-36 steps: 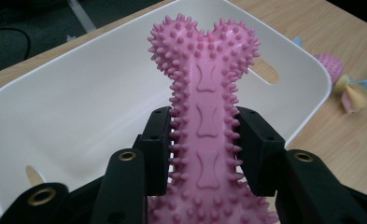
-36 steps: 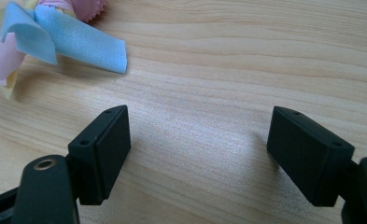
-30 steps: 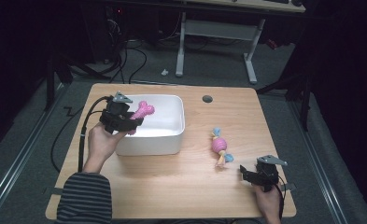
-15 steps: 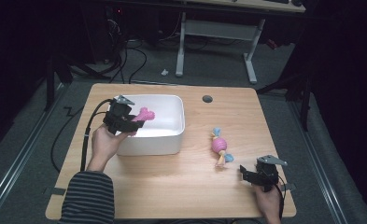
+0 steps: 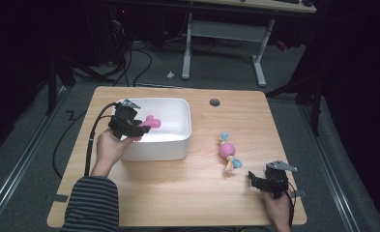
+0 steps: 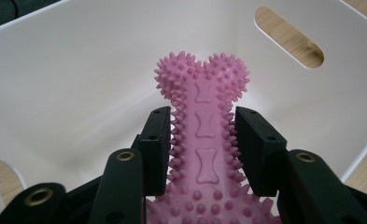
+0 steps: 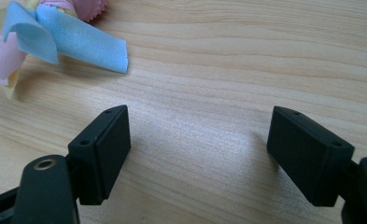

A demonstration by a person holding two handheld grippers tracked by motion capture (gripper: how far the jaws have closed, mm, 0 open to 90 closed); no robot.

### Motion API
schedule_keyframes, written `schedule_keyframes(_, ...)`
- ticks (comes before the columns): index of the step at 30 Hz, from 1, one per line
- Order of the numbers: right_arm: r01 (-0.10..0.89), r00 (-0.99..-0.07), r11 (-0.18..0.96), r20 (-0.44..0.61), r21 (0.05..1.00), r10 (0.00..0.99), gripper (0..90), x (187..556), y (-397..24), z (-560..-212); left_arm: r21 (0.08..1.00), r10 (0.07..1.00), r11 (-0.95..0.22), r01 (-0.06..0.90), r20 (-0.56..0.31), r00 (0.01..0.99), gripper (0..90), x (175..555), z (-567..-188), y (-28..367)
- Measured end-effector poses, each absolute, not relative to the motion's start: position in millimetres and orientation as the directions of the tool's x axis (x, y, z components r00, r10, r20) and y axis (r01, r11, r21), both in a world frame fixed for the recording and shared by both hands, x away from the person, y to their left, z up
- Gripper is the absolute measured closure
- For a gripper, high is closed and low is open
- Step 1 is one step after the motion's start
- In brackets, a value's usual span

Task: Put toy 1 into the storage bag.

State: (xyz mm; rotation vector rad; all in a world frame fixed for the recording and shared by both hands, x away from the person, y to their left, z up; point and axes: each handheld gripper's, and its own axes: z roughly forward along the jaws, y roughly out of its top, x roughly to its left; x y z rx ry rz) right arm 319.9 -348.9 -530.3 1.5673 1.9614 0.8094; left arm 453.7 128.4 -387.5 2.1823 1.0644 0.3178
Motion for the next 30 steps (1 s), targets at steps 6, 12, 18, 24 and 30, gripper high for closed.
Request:
schedule_keyframes(6,0.682,-0.212,0.159,-0.015,0.714,0.977,21.3,319.8,-348.6,-530.3,0.692,0.766,-0.418,0.589,-0.081,0.638,52.2,450.3,-383.6,128.7)
schedule_keyframes(12,0.681,-0.215,0.161,-0.016,0.714,0.977,21.2,319.8,-348.6,-530.3,0.706,0.763,-0.430,0.563,-0.050,0.645,46.6,441.3,-378.2,128.5)
schedule_keyframes(18,0.682,-0.213,0.160,-0.015,0.714,0.977,21.2,319.7,-348.5,-530.3,0.742,0.770,-0.406,0.534,-0.037,0.637,41.3,431.5,-369.5,134.2)
schedule_keyframes(24,0.682,-0.213,0.160,-0.014,0.713,0.977,21.2,319.8,-348.6,-530.3,0.760,0.773,-0.407,0.506,-0.009,0.635,40.2,416.9,-360.0,141.4)
schedule_keyframes(30,0.682,-0.213,0.160,-0.014,0.713,0.977,21.2,319.8,-348.6,-530.3,0.779,0.772,-0.399,0.484,0.001,0.636,40.0,401.0,-354.9,150.0)
